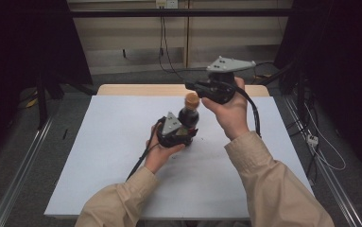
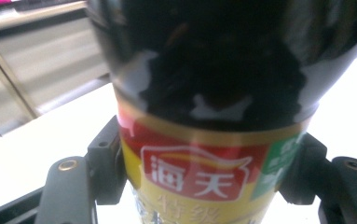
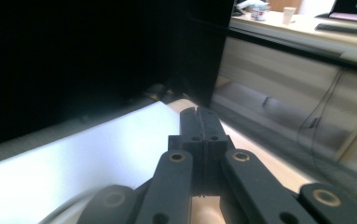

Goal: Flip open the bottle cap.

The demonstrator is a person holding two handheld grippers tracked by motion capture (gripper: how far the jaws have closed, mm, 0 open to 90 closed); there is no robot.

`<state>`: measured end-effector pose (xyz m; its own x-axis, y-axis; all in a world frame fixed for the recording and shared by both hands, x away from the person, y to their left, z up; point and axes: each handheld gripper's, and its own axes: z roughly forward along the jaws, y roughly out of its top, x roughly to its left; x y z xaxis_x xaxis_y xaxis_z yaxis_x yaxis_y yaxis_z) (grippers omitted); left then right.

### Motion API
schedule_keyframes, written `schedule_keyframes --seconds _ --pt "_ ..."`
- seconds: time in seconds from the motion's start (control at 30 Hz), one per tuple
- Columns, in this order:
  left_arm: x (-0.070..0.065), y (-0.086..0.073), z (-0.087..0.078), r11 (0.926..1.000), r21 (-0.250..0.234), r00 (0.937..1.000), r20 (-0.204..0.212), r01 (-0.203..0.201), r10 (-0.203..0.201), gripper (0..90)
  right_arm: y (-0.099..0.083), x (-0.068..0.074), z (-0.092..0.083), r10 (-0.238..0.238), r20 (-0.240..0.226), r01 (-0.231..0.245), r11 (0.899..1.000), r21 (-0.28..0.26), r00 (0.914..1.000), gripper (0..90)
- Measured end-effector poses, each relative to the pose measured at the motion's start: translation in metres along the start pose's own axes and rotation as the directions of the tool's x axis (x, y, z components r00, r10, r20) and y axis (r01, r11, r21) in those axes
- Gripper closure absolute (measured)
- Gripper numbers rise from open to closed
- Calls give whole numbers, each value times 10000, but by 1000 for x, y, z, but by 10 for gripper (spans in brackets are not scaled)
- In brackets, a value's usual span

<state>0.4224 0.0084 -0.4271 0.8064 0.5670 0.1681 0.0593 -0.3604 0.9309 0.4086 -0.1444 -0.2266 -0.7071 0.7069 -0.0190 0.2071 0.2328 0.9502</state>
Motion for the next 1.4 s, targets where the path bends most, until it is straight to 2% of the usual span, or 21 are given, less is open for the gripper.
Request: schedule_keyframes --seconds 0.03,0.07,0.17,0.2,0.23,0.3,0.47,0.5,0.6,0.87,1.03,1.23,1.4 --pt "-2 2 1 9996 138 9997 7 -248 248 311 6 3 0 61 -70 -61 10000 12 10000 900" --pt "-3 2 2 9996 168 9997 -92 -233 235 310 9 4 -1 66 -18 -66 10000 -1 10000 900" --pt "5 0 0 9991 158 9992 -79 394 -393 309 5 3 -5 141 50 -141 9999 -6 9999 900" --pt "10 -2 -2 9984 183 9982 268 540 -545 310 1 1 -7 222 39 -222 9998 -23 9997 900" --pt "11 -4 -3 9971 71 9970 117 763 -764 310 -4 -1 -9 345 51 -345 9994 0 9994 900" --pt "13 -5 -4 9964 53 9963 125 849 -850 310 -11 -6 -11 499 33 -499 9988 -9 9988 900" --pt "14 -5 -3 9958 27 9956 159 919 -919 309 -22 -10 -10 615 -17 -615 9980 117 9981 900" --pt "15 -5 -4 9954 60 9951 244 959 -960 309 -23 -10 -10 585 -47 -585 9982 142 9983 900" --pt "15 -6 -4 9943 2 9943 99 1066 -1066 309 -26 -11 -11 597 -66 -596 9981 164 9982 900" --pt "20 -7 -4 9903 -20 9900 232 1390 -1390 308 -35 -15 -15 681 -67 -679 9972 312 9977 900" --pt "22 -8 -4 9902 7 9898 267 1398 -1397 308 -44 -18 -14 796 -107 -791 9961 396 9968 900" --pt "23 -9 -5 9868 -56 9866 211 1617 -1615 307 -46 -19 -16 862 -133 -857 9957 358 9962 900" --pt "25 -10 -4 9848 -62 9842 346 1737 -1734 307 -48 -20 -20 813 -123 -806 9955 498 9966 900"
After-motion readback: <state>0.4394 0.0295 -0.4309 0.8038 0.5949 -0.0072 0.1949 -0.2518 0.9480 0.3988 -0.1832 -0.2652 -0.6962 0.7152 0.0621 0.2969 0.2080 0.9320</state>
